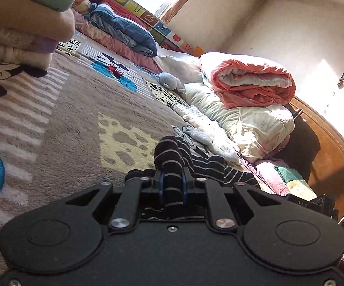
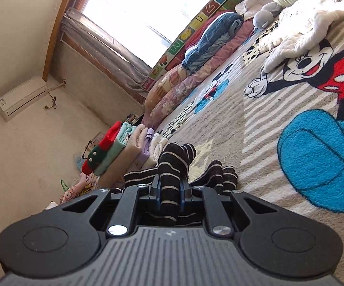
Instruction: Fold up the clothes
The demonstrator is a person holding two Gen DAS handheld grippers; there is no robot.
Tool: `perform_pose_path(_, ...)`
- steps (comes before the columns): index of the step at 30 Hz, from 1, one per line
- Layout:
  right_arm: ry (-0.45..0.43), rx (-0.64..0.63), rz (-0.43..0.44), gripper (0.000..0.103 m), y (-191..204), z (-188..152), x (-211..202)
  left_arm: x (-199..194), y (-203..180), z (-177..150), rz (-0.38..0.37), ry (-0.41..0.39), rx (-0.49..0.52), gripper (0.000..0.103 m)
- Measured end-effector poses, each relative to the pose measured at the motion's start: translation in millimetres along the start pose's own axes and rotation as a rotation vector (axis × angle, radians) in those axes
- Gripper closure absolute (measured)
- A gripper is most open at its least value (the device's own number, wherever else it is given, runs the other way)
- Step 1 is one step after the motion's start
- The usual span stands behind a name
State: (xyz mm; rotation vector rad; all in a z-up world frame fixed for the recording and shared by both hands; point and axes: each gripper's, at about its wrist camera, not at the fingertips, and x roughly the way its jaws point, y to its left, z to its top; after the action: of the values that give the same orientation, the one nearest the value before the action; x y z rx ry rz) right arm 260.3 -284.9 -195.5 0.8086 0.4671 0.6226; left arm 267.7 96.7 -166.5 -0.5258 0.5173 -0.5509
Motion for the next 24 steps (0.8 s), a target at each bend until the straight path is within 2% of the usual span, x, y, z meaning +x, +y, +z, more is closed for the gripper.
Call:
perform_pose_path(3, 0.009, -0.004, -0.013, 0.087, -3.0, 0.8, 5.8, 3.2, 0.6, -2.0, 0.017, 0.018, 0.002, 0.092)
perform_pose_path(6, 0.019, 0.024, -0.045, 0.087, -8.8, -0.7, 7.2, 10.1, -1.6, -5.4, 0.075, 0.052, 0.017, 0.089)
perform_pose_path(7, 0.023, 0.025, -0.065, 0.086, -9.3, -1.5, 6.9, 10.3, -1.9, -6.0, 0.093, 0.058, 0.019, 0.076)
perform_pose_path(8, 0.027, 0.017, -0.086, 0.082, -7.9, -2.1, 7.2, 7.5, -2.5, -5.9, 0.109, 0.049, 0.019, 0.057)
perform_pose_path(9, 0.025, 0.008, -0.099, 0.081, -6.2, -2.3, 6.5, 1.8, -4.4, -5.4, 0.111, 0.027, 0.027, 0.052)
perform_pose_path(11, -0.009, -0.027, -0.096, 0.078, 1.8, -0.2, -1.8, -12.7, -11.4, -4.6, 0.118, -0.024, 0.064, 0.051)
perform_pose_path(12, -0.027, -0.063, -0.106, 0.073, 8.4, 1.9, -7.6, -19.7, -16.1, -4.9, 0.124, -0.049, 0.091, 0.051)
perform_pose_path(14, -0.069, -0.193, -0.142, 0.071, 28.2, 6.2, -21.9, -37.2, -28.5, -7.6, 0.068, -0.082, 0.144, 0.051)
perform_pose_path(18, -0.059, -0.439, -0.107, 0.071, 73.7, -6.3, -47.4, -50.7, -65.3, -19.8, -0.009, -0.05, 0.335, 0.051)
perform_pose_path(20, -0.022, -0.535, -0.089, 0.071, 92.6, -19.5, -54.4, -43.1, -74.5, -26.6, -0.006, -0.012, 0.39, 0.052)
perform_pose_path(24, 0.057, -0.627, -0.123, 0.071, 105.6, -42.9, -39.9, -25.5, -81.4, -42.5, 0.025, 0.069, 0.486, 0.052)
